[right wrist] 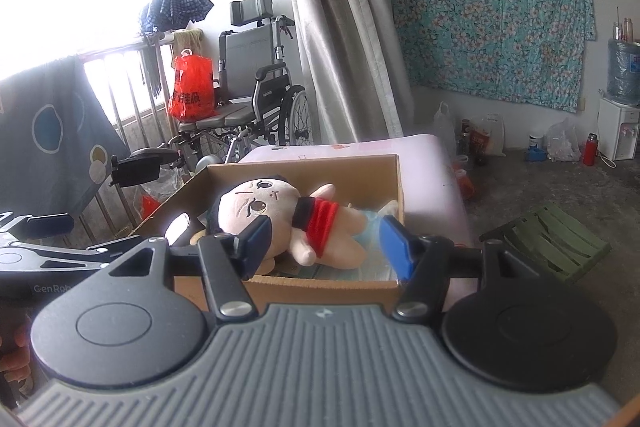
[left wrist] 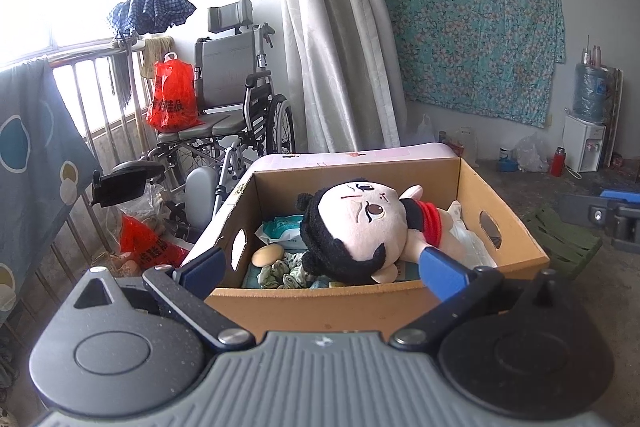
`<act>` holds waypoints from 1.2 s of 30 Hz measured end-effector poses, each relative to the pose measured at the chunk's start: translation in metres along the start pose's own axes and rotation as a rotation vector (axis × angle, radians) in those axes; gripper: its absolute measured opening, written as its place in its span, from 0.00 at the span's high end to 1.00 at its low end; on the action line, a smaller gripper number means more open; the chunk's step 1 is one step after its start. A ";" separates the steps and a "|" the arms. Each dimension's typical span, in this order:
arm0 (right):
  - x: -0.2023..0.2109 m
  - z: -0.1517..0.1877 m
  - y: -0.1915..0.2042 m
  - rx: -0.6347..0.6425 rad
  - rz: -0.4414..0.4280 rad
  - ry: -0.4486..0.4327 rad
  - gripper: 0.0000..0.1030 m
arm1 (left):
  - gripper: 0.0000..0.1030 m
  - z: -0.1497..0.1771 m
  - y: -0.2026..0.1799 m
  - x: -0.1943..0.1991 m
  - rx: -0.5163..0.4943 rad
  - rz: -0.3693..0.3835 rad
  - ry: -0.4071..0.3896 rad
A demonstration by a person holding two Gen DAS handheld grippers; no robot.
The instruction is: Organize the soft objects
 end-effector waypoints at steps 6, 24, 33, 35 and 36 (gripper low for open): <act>-0.005 0.001 0.001 0.003 0.003 0.012 0.42 | 0.00 0.002 0.004 -0.008 0.030 0.002 0.022; -0.014 0.009 0.002 -0.010 -0.004 0.041 0.41 | 0.00 0.008 -0.002 -0.010 -0.016 -0.003 0.033; -0.017 0.013 -0.002 -0.009 -0.007 0.047 0.41 | 0.00 0.007 -0.005 -0.009 -0.024 0.011 0.025; -0.017 0.013 -0.002 -0.010 -0.008 0.047 0.41 | 0.00 0.007 -0.005 -0.009 -0.024 0.012 0.024; -0.017 0.013 -0.001 -0.009 -0.010 0.047 0.41 | 0.00 0.007 -0.006 -0.009 -0.023 0.011 0.024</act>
Point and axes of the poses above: each gripper's, at about its wrist camera, not at the fingertips, and x roughly against the way its jaws point, y to its left, z to its underside, the point moved 3 cm from there along -x, roughly the way its jaws point, and after that the axes turned 9 degrees about -x, right-handed, at the moved point
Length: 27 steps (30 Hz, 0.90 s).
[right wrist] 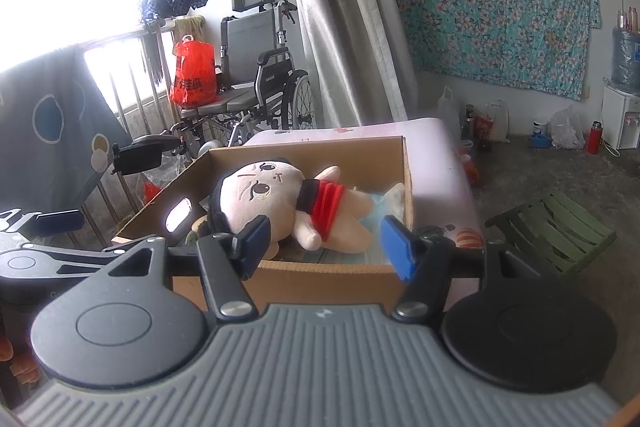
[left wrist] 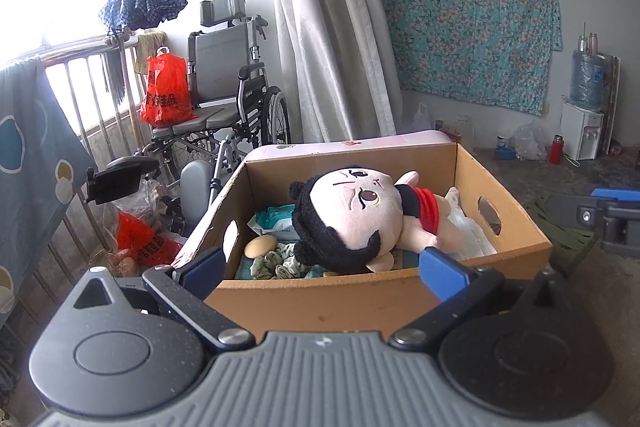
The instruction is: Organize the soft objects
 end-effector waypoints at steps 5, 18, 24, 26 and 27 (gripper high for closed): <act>0.000 0.000 0.001 0.004 -0.002 0.001 0.41 | 0.00 0.000 0.000 0.000 0.010 0.002 0.002; -0.004 -0.001 -0.001 -0.006 -0.004 0.017 0.40 | 0.00 0.002 0.003 0.002 0.017 0.001 0.011; -0.007 0.000 -0.001 -0.004 -0.009 0.033 0.39 | 0.00 0.002 0.005 0.001 0.026 0.001 0.014; -0.007 0.000 -0.002 -0.012 -0.017 0.037 0.39 | 0.00 0.002 0.005 0.001 0.026 0.003 0.014; -0.007 0.000 -0.002 -0.014 -0.019 0.037 0.39 | 0.00 0.002 0.005 0.001 0.028 0.005 0.014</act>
Point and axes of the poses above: each gripper's, at about its wrist camera, not at the fingertips, and x roughly against the way its jaws point, y to its left, z to its underside, the point moved 3 cm from there along -x, roughly the way its jaws point, and after that the axes turned 9 degrees about -x, right-handed, at the moved point
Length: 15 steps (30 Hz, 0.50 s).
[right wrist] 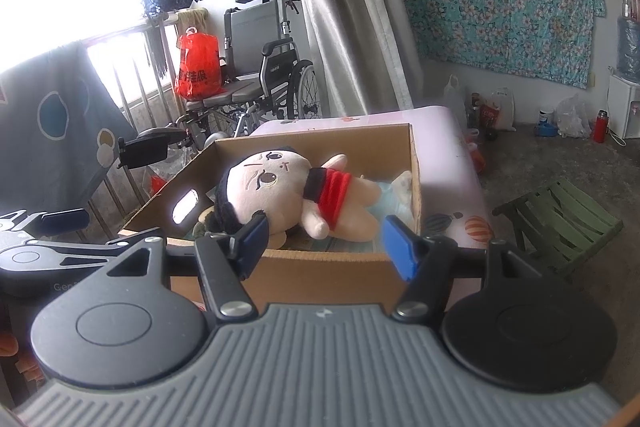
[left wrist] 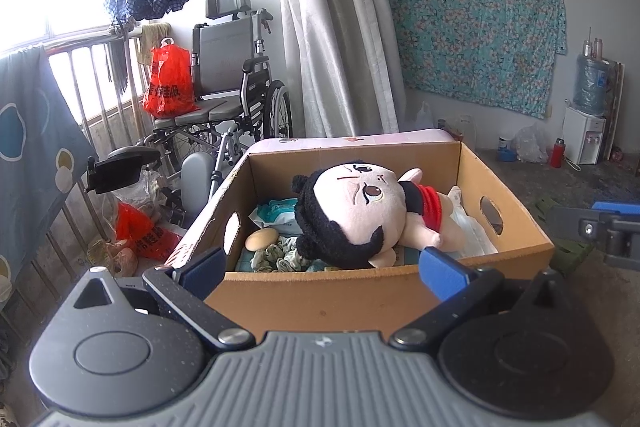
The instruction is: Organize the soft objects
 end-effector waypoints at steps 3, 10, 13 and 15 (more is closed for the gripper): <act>0.000 0.001 0.001 0.007 0.009 -0.001 0.39 | 0.00 0.000 0.000 -0.001 0.007 0.002 0.002; 0.001 0.002 0.000 0.004 0.010 0.003 0.38 | 0.00 0.001 -0.001 0.000 0.013 0.009 0.004; 0.002 0.003 -0.001 0.001 0.003 0.004 0.38 | 0.00 0.002 -0.001 0.000 0.015 0.014 0.001; 0.002 0.003 -0.002 -0.005 -0.001 0.006 0.38 | 0.00 0.003 -0.001 0.000 0.016 0.017 -0.001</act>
Point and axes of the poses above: each gripper's, at about its wrist camera, not at the fingertips, and x roughly against the way its jaws point, y to its left, z to its underside, the point moved 3 cm from there along -x, roughly the way its jaws point, and after that the axes turned 9 degrees about -x, right-handed, at the moved point
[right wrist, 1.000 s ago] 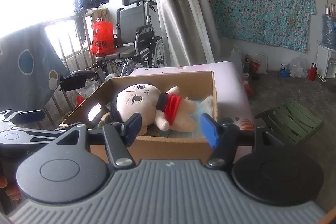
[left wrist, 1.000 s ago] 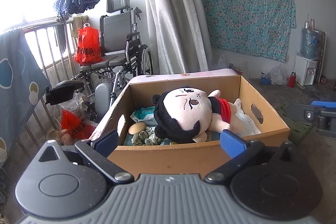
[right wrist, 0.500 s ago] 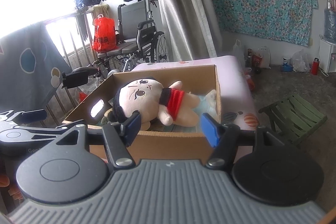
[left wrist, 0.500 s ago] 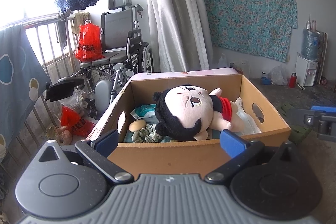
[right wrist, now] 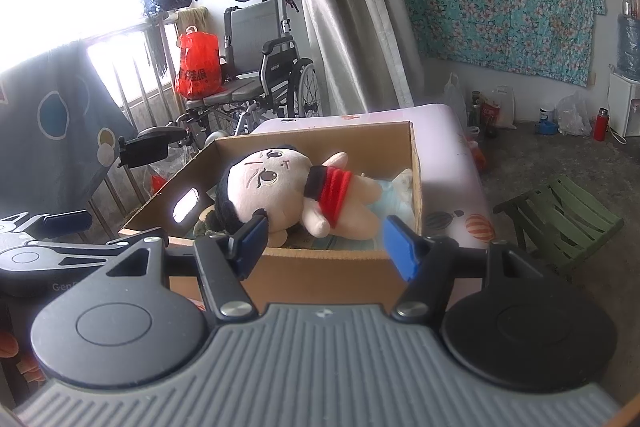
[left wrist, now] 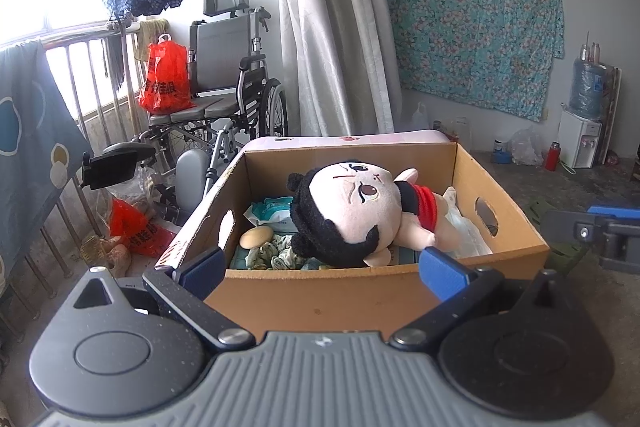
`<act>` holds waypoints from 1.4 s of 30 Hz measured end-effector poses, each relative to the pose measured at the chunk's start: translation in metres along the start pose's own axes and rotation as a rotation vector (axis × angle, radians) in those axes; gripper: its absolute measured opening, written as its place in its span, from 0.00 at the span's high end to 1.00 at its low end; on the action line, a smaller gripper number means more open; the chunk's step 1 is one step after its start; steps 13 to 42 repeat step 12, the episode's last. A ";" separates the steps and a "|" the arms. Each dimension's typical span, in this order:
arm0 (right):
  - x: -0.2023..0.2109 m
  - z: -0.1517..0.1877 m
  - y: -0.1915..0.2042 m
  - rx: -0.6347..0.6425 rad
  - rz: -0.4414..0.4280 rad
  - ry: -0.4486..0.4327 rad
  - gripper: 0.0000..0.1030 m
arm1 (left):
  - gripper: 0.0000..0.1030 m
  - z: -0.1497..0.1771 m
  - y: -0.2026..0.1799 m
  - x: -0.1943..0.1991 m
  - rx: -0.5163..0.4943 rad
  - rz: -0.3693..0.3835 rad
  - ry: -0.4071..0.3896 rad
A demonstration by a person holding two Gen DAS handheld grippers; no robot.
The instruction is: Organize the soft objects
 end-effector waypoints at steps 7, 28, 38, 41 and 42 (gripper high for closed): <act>-0.002 0.003 -0.002 0.000 0.012 0.010 0.38 | 0.00 0.000 0.000 0.001 0.013 0.026 -0.010; -0.002 0.001 -0.002 0.001 0.012 0.007 0.38 | 0.00 0.001 0.002 0.004 0.022 0.030 -0.022; -0.002 0.001 -0.002 0.001 0.012 0.007 0.38 | 0.00 0.001 0.002 0.004 0.022 0.030 -0.022; -0.002 0.001 -0.002 0.001 0.012 0.007 0.38 | 0.00 0.001 0.002 0.004 0.022 0.030 -0.022; -0.002 0.001 -0.002 0.001 0.012 0.007 0.38 | 0.00 0.001 0.002 0.004 0.022 0.030 -0.022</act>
Point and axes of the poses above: each gripper's, at about its wrist camera, not at the fingertips, and x roughly against the way its jaws point, y to its left, z to its underside, the point moved 3 cm from there along -x, roughly the way its jaws point, and after that the axes turned 9 degrees about -x, right-handed, at the moved point
